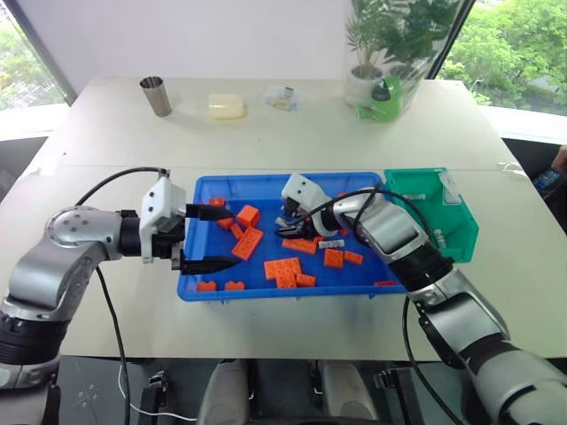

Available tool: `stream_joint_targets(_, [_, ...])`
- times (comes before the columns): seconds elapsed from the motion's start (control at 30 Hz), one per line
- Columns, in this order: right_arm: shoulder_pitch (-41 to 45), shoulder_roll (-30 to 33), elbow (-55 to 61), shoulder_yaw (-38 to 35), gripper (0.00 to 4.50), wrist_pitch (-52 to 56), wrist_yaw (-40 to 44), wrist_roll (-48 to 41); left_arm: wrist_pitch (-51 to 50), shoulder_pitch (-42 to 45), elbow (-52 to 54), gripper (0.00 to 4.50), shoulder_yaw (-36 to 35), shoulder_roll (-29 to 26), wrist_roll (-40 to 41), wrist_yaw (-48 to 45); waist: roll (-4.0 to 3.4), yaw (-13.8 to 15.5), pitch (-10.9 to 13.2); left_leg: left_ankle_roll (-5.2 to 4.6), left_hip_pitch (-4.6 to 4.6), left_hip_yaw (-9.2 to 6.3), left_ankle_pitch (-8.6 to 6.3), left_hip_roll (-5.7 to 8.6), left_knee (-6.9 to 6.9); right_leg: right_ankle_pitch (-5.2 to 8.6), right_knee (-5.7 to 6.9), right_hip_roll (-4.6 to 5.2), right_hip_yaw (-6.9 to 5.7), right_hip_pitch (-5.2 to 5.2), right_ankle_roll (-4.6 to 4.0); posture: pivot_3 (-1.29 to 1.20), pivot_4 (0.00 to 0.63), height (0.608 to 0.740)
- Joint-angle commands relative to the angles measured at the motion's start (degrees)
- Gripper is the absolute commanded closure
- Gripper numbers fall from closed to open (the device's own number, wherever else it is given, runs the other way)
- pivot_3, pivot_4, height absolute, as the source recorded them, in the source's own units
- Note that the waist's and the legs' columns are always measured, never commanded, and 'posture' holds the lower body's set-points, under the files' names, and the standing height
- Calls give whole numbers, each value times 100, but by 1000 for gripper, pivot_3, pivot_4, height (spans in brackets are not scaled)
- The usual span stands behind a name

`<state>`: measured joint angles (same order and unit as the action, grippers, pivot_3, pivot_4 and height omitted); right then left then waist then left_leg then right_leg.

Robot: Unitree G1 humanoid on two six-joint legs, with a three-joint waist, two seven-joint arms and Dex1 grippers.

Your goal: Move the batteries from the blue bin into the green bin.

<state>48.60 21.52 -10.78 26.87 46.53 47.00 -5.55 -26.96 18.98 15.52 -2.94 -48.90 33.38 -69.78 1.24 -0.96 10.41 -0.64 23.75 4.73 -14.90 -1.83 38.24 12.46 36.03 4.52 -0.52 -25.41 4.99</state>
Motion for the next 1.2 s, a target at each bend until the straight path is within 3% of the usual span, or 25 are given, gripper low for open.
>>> stream_joint_targets(0.03, [26,6,144,86,3836,-40,78,139,95,173,-18,0,-49,30,7,-15,0,-1,0,0,0,0,0,0,0,0,0,0,0,0,0,0,150,736])
stream_joint_targets(0.07, [24,-9,209,69,4327,-2,95,134,79,213,-33,0,-41,46,12,-13,0,-1,0,0,0,0,0,0,0,0,0,0,0,0,0,0,150,736])
stream_joint_targets(0.1, [23,-23,268,38,4420,35,113,117,65,249,-48,0,-31,59,10,-13,0,-2,0,0,0,0,0,0,0,0,1,0,0,0,1,0,150,736])
stream_joint_targets(0.33, [164,124,1211,-1076,4419,962,38,-542,103,268,-65,0,95,118,-66,-75,-1,3,1,0,1,-3,0,-1,-1,-2,1,-1,0,-1,3,0,150,736])
stream_joint_targets(0.53, [130,1467,1878,-2694,4419,2034,-22,-1085,158,234,-77,0,173,190,-74,-114,0,91,0,0,10,-5,0,1,2,7,-10,15,-4,1,-12,0,150,736])
stream_joint_targets(0.7, [-733,3060,1859,-3564,4419,2056,122,-1101,269,310,-224,0,299,309,-145,-199,-1,126,1,-2,11,3,-2,4,-7,8,-36,8,-7,4,-15,0,150,736])
stream_joint_targets(0.9, [-1572,3438,2054,-4034,4419,2111,-69,-1277,364,518,-425,0,451,475,-227,-296,-1,-18,1,-2,-2,3,-1,-2,-6,7,-34,-3,3,5,-14,0,150,736])
stream_joint_targets(1.1, [-1768,3631,1912,-3618,1290,1291,152,-1222,375,642,-511,0,494,554,-252,-376,-2,-1,1,-2,-12,5,-1,-1,-6,7,-26,-3,10,8,-13,0,150,736])
stream_joint_targets(1.2, [-1576,4085,1594,-2909,1290,-52,801,-784,365,668,-515,0,511,590,-263,-399,-3,9,1,-2,-10,5,-1,0,-6,8,-29,-2,11,8,-13,0,150,736])
